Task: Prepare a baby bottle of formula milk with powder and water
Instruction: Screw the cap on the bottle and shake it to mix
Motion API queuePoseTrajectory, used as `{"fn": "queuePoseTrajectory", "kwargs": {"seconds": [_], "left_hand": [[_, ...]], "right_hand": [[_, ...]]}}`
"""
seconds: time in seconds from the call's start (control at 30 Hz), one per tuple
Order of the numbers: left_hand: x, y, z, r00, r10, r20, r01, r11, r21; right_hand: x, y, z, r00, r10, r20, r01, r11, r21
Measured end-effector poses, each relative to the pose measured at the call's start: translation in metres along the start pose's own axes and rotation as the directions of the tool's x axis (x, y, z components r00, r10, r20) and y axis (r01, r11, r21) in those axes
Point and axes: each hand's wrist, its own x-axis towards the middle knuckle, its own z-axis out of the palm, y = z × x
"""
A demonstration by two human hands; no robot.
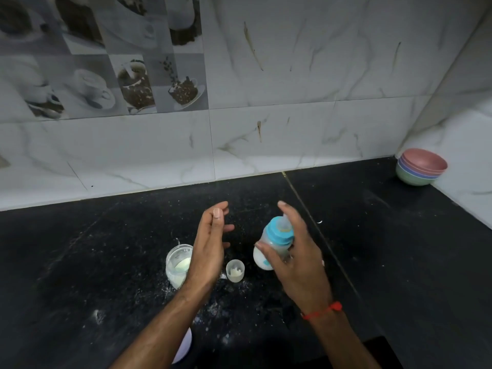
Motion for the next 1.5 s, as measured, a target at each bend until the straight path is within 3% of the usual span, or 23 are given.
{"fn": "queuePoseTrajectory", "kwargs": {"seconds": [0.1, 0.17, 0.23, 0.3, 0.37, 0.5, 0.53, 0.57, 0.63, 0.67, 0.7, 0.73, 0.77, 0.83, 0.87, 0.93, 1.0, 1.03, 1.07, 1.13, 1.4, 1.47, 1.5], "left_hand": [[0.001, 0.000, -0.002, 1.000, -0.007, -0.009, 0.007, 1.000, -0.012], [0.001, 0.000, -0.001, 1.000, -0.010, -0.010, 0.010, 1.000, -0.015], [-0.001, 0.000, 0.001, 1.000, -0.005, -0.002, 0.005, 1.000, -0.010], [-0.003, -0.001, 0.002, 1.000, -0.001, 0.005, 0.001, 1.000, -0.005], [-0.003, -0.001, 0.001, 1.000, 0.003, 0.004, -0.003, 1.000, -0.001], [-0.002, -0.004, -0.001, 1.000, -0.013, -0.015, 0.013, 1.000, -0.008], [-0.002, -0.004, -0.001, 1.000, -0.017, -0.018, 0.017, 1.000, -0.010], [-0.002, -0.005, -0.001, 1.000, -0.018, -0.020, 0.018, 1.000, -0.012], [-0.003, -0.004, -0.001, 1.000, -0.015, -0.018, 0.015, 1.000, -0.013], [-0.004, -0.004, -0.001, 1.000, -0.015, -0.016, 0.014, 1.000, -0.014], [-0.004, -0.003, -0.001, 1.000, -0.015, -0.017, 0.014, 1.000, -0.013], [-0.004, -0.003, -0.001, 1.000, -0.016, -0.017, 0.015, 1.000, -0.013], [-0.004, -0.003, -0.002, 1.000, -0.016, -0.018, 0.016, 1.000, -0.013], [-0.004, -0.003, -0.003, 1.000, -0.017, -0.020, 0.017, 1.000, -0.013], [-0.004, -0.003, -0.003, 1.000, -0.018, -0.020, 0.018, 1.000, -0.014], [-0.004, -0.003, -0.002, 0.999, -0.019, -0.026, 0.018, 1.000, -0.015], [-0.003, -0.003, -0.001, 1.000, -0.018, -0.025, 0.018, 1.000, -0.010], [-0.003, -0.003, -0.001, 1.000, -0.017, -0.020, 0.017, 1.000, -0.006], [-0.004, -0.004, 0.000, 1.000, -0.015, -0.014, 0.015, 1.000, -0.002], [-0.004, -0.004, 0.000, 1.000, -0.011, -0.007, 0.011, 1.000, 0.002], [-0.006, -0.004, -0.002, 1.000, -0.007, -0.017, 0.007, 1.000, -0.002], [-0.006, -0.003, -0.002, 1.000, -0.007, -0.018, 0.007, 1.000, -0.005], [-0.006, -0.003, -0.002, 1.000, -0.007, -0.017, 0.007, 1.000, -0.007]], "right_hand": [[0.009, -0.021, -0.010, 0.962, -0.128, -0.239, 0.145, 0.988, 0.053], [0.011, -0.017, -0.008, 0.930, -0.196, -0.311, 0.234, 0.968, 0.087], [0.010, -0.003, -0.002, 0.975, -0.162, -0.152, 0.169, 0.985, 0.032], [0.002, 0.014, 0.005, 0.999, -0.030, 0.018, 0.030, 0.999, -0.011], [-0.006, 0.020, 0.006, 0.996, 0.087, 0.006, -0.087, 0.994, 0.061], [-0.001, 0.008, 0.003, 0.983, 0.168, -0.070, -0.143, 0.951, 0.274], [0.002, 0.003, 0.003, 0.957, 0.274, -0.096, -0.207, 0.875, 0.437], [0.006, -0.001, 0.003, 0.895, 0.438, -0.088, -0.284, 0.709, 0.646], [0.013, -0.003, 0.003, 0.701, 0.702, 0.125, -0.343, 0.178, 0.922], [0.015, 0.001, 0.002, 0.625, 0.731, 0.275, -0.321, -0.081, 0.944], [0.016, 0.005, 0.000, 0.576, 0.722, 0.383, -0.281, -0.264, 0.923], [0.016, 0.007, -0.002, 0.563, 0.703, 0.435, -0.238, -0.366, 0.900], [0.016, 0.008, -0.003, 0.560, 0.700, 0.444, -0.218, -0.392, 0.894], [0.015, 0.004, 0.000, 0.590, 0.715, 0.375, -0.246, -0.283, 0.927], [0.014, 0.003, 0.003, 0.617, 0.722, 0.314, -0.299, -0.154, 0.942], [0.012, -0.001, 0.003, 0.739, 0.659, 0.141, -0.394, 0.253, 0.884], [0.008, 0.005, 0.003, 0.925, 0.378, -0.047, -0.314, 0.825, 0.469], [0.006, 0.010, 0.003, 0.974, 0.219, -0.050, -0.203, 0.953, 0.225], [0.005, 0.014, 0.003, 0.993, 0.118, -0.015, -0.116, 0.991, 0.072], [0.004, 0.015, 0.006, 0.995, 0.095, 0.035, -0.097, 0.994, 0.045], [0.005, 0.008, 0.004, 0.949, 0.308, -0.063, -0.273, 0.906, 0.323], [0.009, 0.003, 0.004, 0.892, 0.435, -0.123, -0.323, 0.805, 0.498], [0.012, 0.002, 0.003, 0.824, 0.551, -0.134, -0.352, 0.682, 0.641]]}}
